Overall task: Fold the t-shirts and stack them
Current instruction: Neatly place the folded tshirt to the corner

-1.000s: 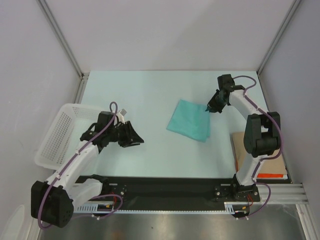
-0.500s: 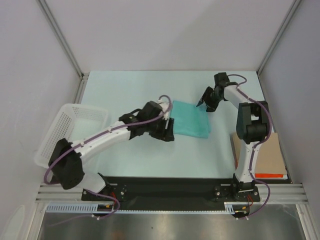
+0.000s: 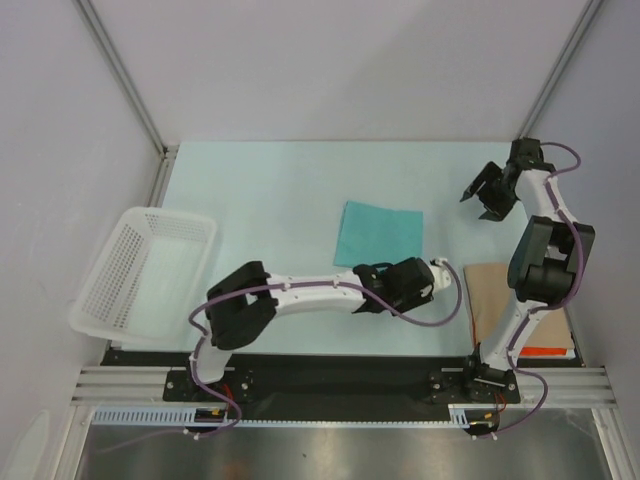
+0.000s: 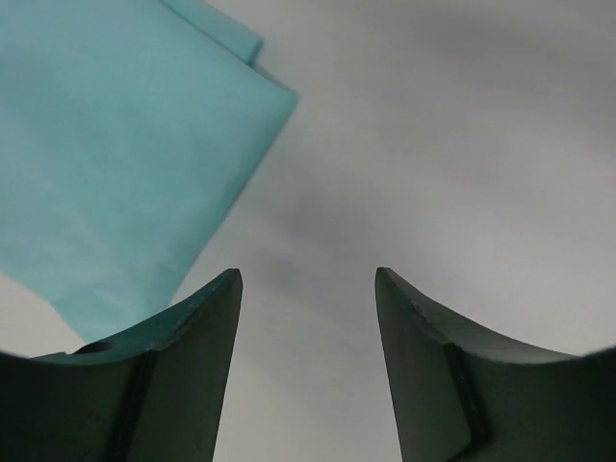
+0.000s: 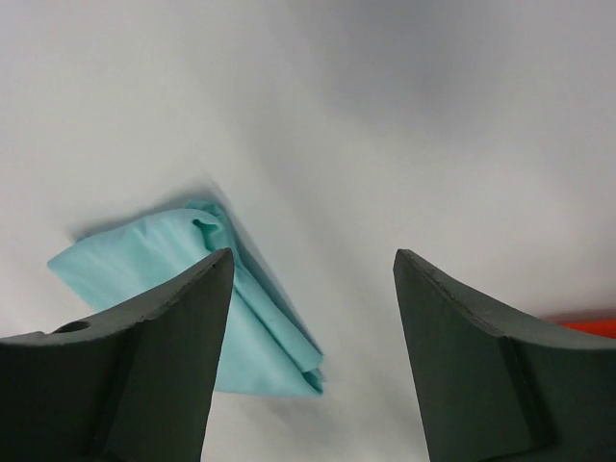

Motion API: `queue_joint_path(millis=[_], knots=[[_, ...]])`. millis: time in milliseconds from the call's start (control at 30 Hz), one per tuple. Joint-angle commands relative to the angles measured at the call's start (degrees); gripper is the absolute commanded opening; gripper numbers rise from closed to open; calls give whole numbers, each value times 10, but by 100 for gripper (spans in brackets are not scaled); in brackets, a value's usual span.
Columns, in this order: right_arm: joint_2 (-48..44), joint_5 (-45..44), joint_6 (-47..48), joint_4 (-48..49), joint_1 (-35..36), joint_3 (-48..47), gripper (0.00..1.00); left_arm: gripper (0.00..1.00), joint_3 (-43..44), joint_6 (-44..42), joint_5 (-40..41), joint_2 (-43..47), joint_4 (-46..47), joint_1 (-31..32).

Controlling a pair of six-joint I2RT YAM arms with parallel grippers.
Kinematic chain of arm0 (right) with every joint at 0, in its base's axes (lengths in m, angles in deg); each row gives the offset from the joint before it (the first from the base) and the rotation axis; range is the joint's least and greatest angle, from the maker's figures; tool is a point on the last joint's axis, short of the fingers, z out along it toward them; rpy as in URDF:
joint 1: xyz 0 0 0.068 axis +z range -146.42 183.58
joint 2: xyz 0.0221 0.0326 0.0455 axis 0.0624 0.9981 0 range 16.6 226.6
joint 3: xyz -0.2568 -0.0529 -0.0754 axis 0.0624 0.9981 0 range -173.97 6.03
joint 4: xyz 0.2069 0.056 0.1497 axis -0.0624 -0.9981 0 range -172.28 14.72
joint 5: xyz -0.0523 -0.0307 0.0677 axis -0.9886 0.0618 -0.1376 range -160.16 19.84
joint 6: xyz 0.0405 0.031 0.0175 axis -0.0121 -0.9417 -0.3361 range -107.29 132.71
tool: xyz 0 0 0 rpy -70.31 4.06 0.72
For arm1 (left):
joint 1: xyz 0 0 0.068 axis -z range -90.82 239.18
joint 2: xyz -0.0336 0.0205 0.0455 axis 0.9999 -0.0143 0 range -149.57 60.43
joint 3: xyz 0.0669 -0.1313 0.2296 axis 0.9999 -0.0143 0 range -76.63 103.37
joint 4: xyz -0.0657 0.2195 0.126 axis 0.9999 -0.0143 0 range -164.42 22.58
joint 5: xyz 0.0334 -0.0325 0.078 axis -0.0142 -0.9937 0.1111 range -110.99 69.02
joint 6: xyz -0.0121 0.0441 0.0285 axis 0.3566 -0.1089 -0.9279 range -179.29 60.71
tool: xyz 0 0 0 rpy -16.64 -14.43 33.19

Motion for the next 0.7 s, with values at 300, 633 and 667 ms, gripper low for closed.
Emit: queue_joint_path(millis=[300,633,667], knots=[[-69,46,20,69,-24,73,73,53,68,-195,112,-114,62,48],[-58,74,31,64,-35,69,75,41,122,-217,93,-178,57,40],[-58,76,31,64,-35,70,75,41,124,-219,96,-181,59,37]])
